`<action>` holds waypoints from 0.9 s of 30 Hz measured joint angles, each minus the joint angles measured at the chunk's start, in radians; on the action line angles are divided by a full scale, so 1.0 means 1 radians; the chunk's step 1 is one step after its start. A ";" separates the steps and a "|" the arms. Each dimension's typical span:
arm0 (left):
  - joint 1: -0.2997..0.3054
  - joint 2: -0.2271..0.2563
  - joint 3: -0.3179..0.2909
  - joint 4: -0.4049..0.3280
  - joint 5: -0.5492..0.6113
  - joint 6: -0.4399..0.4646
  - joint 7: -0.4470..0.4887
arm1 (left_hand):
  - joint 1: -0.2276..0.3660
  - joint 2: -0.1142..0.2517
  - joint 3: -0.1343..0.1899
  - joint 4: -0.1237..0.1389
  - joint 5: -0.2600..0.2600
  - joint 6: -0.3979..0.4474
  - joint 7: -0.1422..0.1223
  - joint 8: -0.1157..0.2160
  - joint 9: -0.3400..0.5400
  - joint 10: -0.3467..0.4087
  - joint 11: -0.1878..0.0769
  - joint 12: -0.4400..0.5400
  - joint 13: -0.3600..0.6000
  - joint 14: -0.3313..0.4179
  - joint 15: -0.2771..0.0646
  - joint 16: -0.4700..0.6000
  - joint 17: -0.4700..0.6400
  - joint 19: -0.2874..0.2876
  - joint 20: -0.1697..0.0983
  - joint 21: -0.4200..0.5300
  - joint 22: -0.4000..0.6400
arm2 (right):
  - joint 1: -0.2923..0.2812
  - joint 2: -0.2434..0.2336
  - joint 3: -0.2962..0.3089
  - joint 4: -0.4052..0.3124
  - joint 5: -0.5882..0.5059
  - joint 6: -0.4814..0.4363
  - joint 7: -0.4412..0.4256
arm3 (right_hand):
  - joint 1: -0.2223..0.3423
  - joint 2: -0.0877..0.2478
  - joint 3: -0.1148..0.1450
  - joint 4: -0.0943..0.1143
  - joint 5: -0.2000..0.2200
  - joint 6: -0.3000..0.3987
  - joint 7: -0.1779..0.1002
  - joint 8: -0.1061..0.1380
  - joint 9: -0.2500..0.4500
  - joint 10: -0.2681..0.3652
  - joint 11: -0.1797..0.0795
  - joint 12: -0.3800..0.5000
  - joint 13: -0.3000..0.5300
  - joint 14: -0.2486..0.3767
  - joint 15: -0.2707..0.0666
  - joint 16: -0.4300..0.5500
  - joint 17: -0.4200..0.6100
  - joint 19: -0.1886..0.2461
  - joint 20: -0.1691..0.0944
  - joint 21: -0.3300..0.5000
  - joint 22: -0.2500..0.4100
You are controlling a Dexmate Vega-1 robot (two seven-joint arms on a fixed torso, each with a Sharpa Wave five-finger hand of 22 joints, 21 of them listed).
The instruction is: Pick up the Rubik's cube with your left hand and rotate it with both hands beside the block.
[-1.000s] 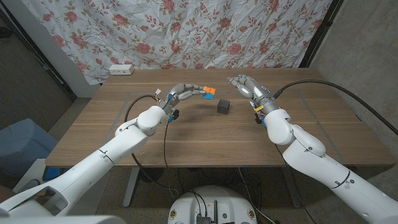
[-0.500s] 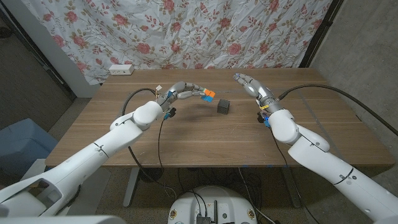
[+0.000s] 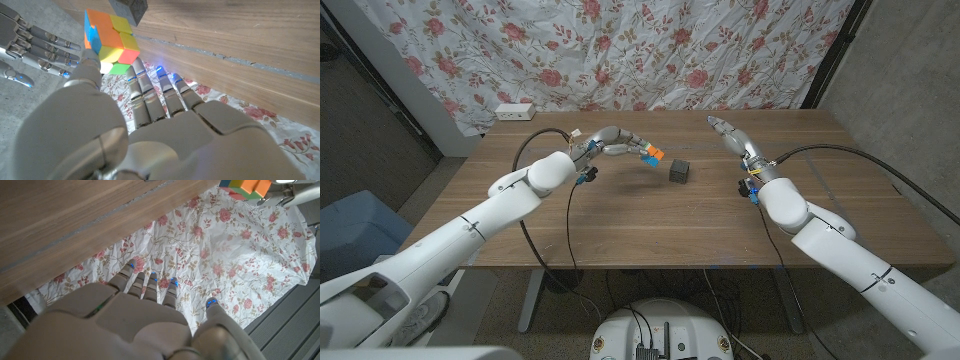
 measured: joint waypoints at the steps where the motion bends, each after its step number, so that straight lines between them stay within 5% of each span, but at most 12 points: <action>1: -0.006 0.002 0.003 0.002 0.005 0.000 -0.005 | 0.000 0.000 0.000 0.000 0.000 0.000 0.000 0.000 0.000 0.000 0.000 0.000 0.000 0.000 0.000 0.000 0.000 0.000 0.000 0.000 0.000 | 0.001 0.001 0.001 0.008 0.010 0.011 -0.002 | 0.000 0.000 0.000 0.000 0.000 -0.001 0.001 0.000 0.000 0.003 -0.006 0.000 -0.002 0.000 0.000 0.000 -0.003 -0.005 -0.005 0.000 0.001; 12: -0.070 0.021 0.032 0.029 0.085 -0.019 -0.088 | 0.000 0.000 0.000 0.000 -0.003 0.000 0.000 -0.004 0.002 0.000 0.000 -0.003 0.001 0.000 0.000 0.000 0.000 0.003 -0.003 0.000 0.000 | 0.023 0.023 0.002 0.107 0.087 0.117 -0.014 | 0.000 0.000 0.000 0.000 0.000 -0.006 0.007 0.008 -0.002 0.018 -0.023 0.000 -0.003 0.006 -0.024 -0.008 -0.009 -0.014 -0.022 0.000 0.001; 27: -0.143 0.035 0.070 0.057 0.223 -0.056 -0.174 | -0.007 0.007 -0.001 0.001 -0.001 -0.007 -0.007 -0.011 0.007 -0.005 -0.005 -0.007 -0.003 0.000 0.000 0.000 0.000 0.004 -0.004 0.000 0.000 | 0.046 0.057 -0.015 0.192 0.108 0.199 -0.059 | 0.000 0.000 0.003 -0.003 0.000 0.007 0.012 0.015 -0.005 0.027 -0.014 0.000 -0.003 0.007 -0.025 -0.008 -0.014 -0.014 -0.033 0.005 0.001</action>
